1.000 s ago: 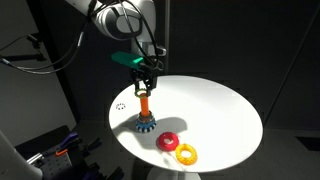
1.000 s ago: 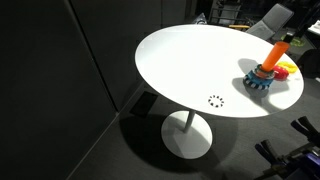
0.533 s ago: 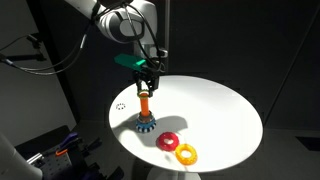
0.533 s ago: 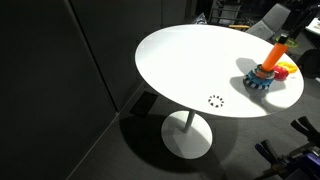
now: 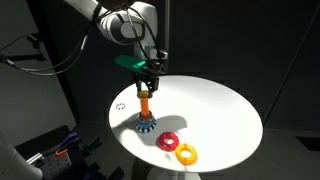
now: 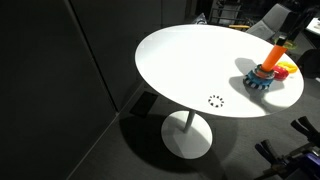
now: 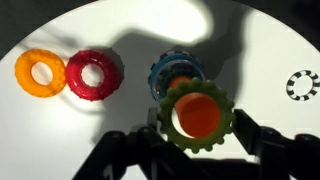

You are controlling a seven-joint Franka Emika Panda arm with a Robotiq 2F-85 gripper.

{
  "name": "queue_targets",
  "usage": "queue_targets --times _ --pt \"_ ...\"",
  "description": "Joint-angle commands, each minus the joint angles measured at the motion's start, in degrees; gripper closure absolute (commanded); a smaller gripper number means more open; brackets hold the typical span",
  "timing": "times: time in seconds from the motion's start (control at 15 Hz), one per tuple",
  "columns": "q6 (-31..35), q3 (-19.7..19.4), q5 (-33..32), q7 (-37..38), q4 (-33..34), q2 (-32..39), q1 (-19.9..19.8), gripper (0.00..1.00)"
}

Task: Put the green ring onto the ring toss

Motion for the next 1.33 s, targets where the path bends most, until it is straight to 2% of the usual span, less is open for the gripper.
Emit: queue_targets --times 0.0,1.27 --pt "-0.9 0.3 0.5 0.9 1.7 0.8 0.0 0.51" --pt "-0.5 0.9 -0.1 2.0 1.5 1.3 0.3 0.51"
